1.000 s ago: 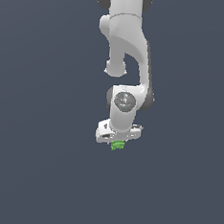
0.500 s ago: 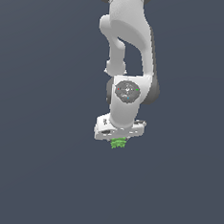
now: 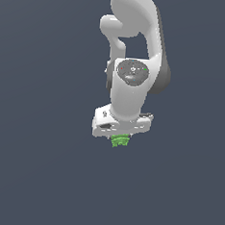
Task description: Pick up the object and move it to a goal position.
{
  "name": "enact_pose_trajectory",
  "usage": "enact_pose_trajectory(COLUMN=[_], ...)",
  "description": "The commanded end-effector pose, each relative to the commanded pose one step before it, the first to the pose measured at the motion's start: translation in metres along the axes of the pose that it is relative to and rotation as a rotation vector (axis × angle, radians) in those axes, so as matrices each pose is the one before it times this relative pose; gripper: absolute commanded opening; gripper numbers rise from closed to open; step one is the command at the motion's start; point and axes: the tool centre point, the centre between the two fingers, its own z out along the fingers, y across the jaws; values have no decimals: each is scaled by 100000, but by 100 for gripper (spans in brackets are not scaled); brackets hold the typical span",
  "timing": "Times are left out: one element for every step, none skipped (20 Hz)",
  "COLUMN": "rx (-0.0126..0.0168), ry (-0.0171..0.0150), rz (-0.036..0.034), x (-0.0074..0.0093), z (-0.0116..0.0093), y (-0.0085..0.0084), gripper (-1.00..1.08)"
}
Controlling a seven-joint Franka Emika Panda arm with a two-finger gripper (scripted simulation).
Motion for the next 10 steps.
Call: enact_pose_trajectory(rx=[24,0,0,0,0,0,0,0,0,0], ry=[-149,0,0,0,0,0,0,0,0,0], rz=[-9,0,0,0,0,0,0,0,0,0], x=[303,98,84,70,56,42,29,15,2,-2], z=[-1065,-299,-243,-187,-131,-75,-20,35,76,31], y=[78,24,21,17,13,9,5,2,-2,-1], gripper=[-100,-100,-100,-100,-100,-100,-100,-100,-100,-100])
